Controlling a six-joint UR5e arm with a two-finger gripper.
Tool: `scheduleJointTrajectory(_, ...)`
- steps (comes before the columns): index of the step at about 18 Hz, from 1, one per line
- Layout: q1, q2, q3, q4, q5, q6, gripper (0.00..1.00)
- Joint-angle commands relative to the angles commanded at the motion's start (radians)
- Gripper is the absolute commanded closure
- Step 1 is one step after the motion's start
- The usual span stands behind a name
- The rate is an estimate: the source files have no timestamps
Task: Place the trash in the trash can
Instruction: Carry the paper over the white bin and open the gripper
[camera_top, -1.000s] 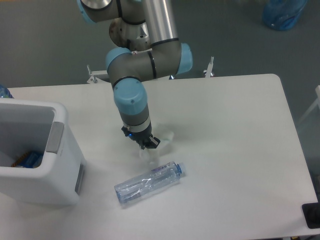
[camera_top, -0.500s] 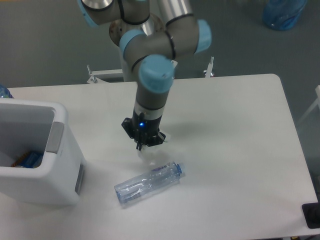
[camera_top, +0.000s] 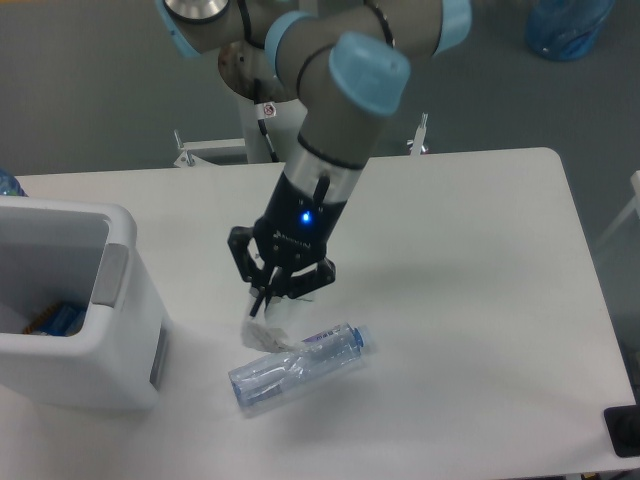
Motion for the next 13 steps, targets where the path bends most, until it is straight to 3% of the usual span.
scheduleJointTrajectory(4, -0.087, 0.017, 0.035, 0.003, 0.000, -0.058, 1.00)
scheduleJointTrajectory(10, -0.244, 0.057, -0.012, 0.006, 0.008, -0.089, 0.98)
scheduleJointTrajectory(11, -0.267, 0.058, -0.026, 0.006, 0.008, -0.100, 0.85)
scheduleJointTrajectory(12, -0.281, 0.058, -0.043, 0.015, 0.009, -0.094, 0.57)
scheduleJointTrajectory(13, -0.285, 0.054, -0.044, 0.024, 0.011, -0.095, 0.46)
